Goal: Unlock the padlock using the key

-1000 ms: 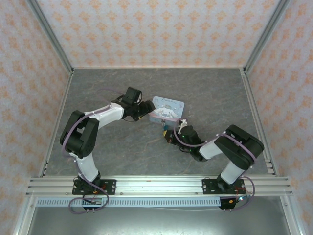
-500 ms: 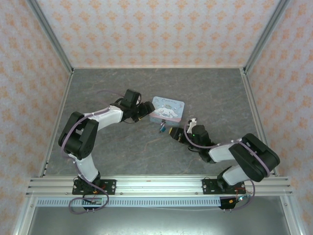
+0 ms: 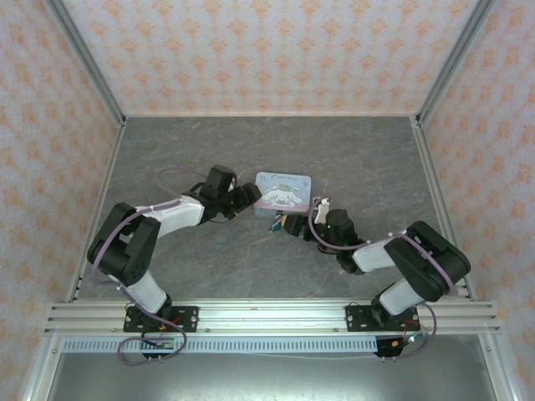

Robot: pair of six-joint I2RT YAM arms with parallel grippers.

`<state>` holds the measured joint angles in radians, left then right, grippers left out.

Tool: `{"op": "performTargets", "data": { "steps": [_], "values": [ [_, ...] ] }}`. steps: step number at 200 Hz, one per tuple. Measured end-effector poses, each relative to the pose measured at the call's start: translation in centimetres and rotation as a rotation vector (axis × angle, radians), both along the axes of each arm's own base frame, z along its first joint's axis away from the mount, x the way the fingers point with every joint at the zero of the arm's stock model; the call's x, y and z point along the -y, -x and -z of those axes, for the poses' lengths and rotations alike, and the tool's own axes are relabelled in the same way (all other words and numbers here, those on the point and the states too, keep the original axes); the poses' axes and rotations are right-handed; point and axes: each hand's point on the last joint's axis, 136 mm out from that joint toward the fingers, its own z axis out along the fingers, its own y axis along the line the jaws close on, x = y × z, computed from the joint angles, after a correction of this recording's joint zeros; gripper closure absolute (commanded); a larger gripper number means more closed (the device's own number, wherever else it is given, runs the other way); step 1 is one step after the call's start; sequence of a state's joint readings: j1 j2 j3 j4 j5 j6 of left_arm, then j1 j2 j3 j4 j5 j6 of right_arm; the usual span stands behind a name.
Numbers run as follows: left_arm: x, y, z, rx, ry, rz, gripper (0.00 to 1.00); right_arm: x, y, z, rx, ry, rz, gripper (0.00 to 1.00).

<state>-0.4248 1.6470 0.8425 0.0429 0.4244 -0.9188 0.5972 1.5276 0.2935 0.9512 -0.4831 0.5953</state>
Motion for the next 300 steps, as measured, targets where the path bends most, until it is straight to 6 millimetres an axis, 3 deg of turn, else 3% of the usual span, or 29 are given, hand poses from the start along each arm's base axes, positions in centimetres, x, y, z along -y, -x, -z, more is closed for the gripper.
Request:
{"op": "performTargets", "data": {
  "steps": [53, 86, 137, 164, 241, 300],
  "values": [
    [0.3, 1.6, 0.0, 0.001, -0.01, -0.011, 0.25, 1.4, -2.8, -0.6, 0.032, -0.011, 0.025, 0.27],
    [0.4, 1.7, 0.0, -0.001, -0.012, -0.026, 0.25, 1.3, -2.4, -0.9, 0.059, -0.039, 0.003, 0.27],
    [0.5, 1.7, -0.2, 0.001, -0.023, -0.03, 0.25, 0.6, -1.2, 1.0, 0.031, -0.064, -0.037, 0.31],
    [0.5, 1.7, -0.1, -0.002, -0.023, -0.035, 0.25, -0.4, -0.6, 2.1, 0.007, -0.067, -0.069, 0.35],
    [0.5, 1.7, -0.1, -0.002, -0.025, -0.044, 0.25, -1.5, -1.3, 2.3, 0.012, -0.098, -0.082, 0.47],
    [0.5, 1.7, -0.1, -0.005, -0.022, -0.049, 0.25, -1.9, -1.4, 2.4, 0.012, -0.103, -0.09, 0.65]
  ]
}}
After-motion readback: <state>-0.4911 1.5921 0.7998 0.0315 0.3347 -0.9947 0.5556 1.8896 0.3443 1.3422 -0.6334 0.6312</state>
